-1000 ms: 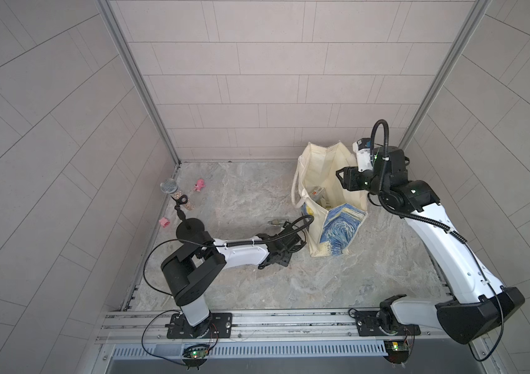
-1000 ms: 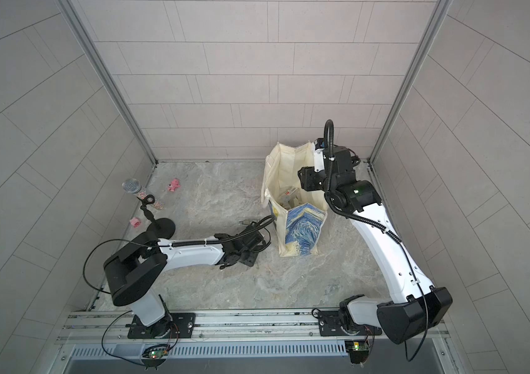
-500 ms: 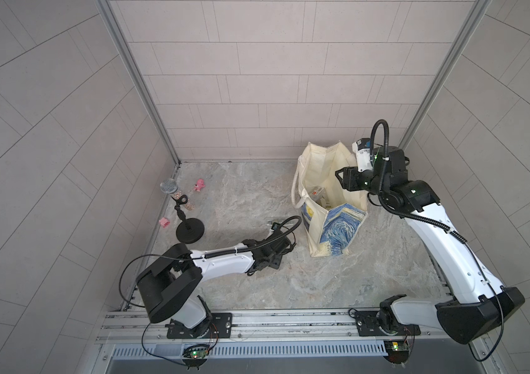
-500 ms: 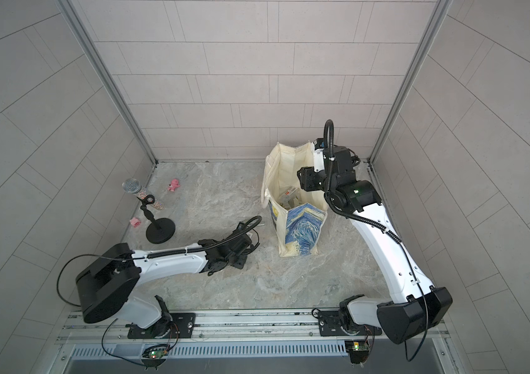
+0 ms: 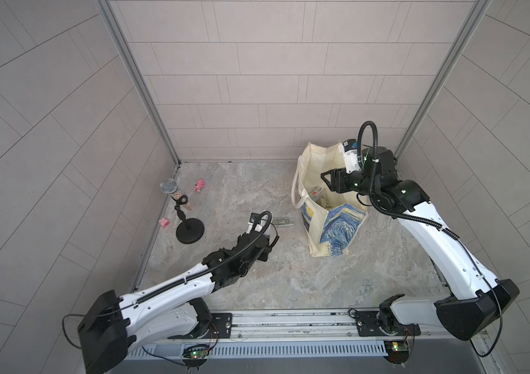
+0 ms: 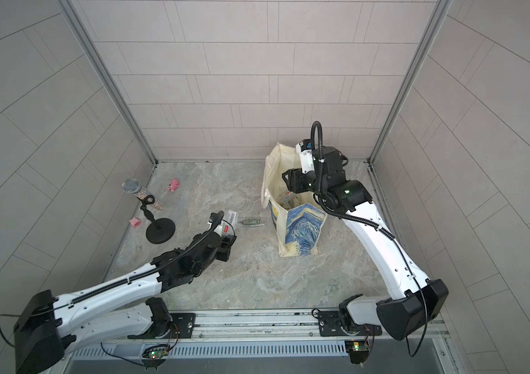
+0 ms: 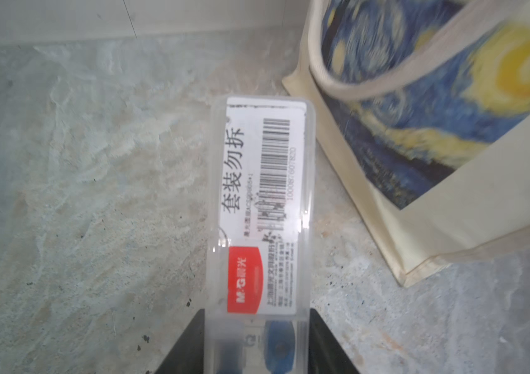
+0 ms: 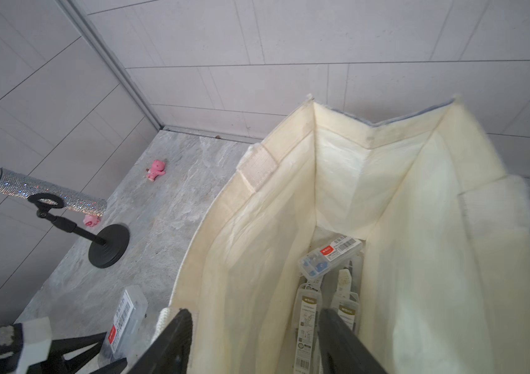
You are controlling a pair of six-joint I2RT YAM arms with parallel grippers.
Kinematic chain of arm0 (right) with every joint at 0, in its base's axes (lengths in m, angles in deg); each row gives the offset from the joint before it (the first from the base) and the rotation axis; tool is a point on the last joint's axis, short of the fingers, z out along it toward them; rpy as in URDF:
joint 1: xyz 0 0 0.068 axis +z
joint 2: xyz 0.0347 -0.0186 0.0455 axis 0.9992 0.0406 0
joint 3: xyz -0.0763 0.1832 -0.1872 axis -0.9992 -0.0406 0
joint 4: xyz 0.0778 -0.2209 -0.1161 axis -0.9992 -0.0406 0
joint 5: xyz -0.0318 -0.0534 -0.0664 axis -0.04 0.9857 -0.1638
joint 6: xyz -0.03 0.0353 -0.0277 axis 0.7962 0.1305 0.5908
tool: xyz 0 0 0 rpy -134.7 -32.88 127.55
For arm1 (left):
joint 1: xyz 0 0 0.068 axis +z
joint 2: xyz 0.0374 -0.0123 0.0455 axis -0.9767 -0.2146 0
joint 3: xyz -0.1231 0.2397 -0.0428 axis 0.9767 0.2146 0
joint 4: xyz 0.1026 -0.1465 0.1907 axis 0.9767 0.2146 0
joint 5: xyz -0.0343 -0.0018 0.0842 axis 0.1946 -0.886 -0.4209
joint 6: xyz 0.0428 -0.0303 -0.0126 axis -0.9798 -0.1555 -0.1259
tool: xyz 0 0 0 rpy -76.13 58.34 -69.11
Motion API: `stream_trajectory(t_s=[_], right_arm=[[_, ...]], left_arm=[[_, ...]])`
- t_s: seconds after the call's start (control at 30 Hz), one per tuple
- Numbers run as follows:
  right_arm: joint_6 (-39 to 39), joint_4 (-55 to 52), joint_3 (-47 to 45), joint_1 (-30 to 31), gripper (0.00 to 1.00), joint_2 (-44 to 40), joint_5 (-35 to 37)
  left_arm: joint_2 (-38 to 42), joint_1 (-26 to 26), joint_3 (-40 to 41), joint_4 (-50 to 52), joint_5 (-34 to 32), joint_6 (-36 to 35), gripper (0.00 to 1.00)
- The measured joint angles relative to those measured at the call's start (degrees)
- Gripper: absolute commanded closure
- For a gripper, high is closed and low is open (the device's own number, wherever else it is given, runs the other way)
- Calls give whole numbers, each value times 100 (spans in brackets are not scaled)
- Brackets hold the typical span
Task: Put the compass set into the canvas bag
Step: Pick up the compass set at the center of the board, then place the compass set in the canvas bag.
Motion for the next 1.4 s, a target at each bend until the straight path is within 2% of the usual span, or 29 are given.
stream_trajectory(t_s=[0.17, 0.53, 0.83, 1.07, 1.3, 1.4], right_arm=[[-44, 83, 114, 439, 33, 234, -240], [-122, 323, 527, 1766, 32, 1062, -807], [-129, 313, 750, 1880, 32, 1480, -890], [-212, 313, 756, 2020, 36, 1641, -1088], [-352, 363, 756, 2020, 46, 1670, -1228], [-420, 409, 756, 2022, 54, 1670, -1248]], left_arm=[[411, 61, -133, -173, 26, -446, 57], [514, 72, -166, -682, 247, -1032, 57], [531, 72, -166, -748, 262, -1187, 57], [533, 72, -168, -748, 256, -1220, 57], [575, 74, -170, -761, 254, -1220, 57], [623, 74, -170, -761, 245, -1220, 57]])
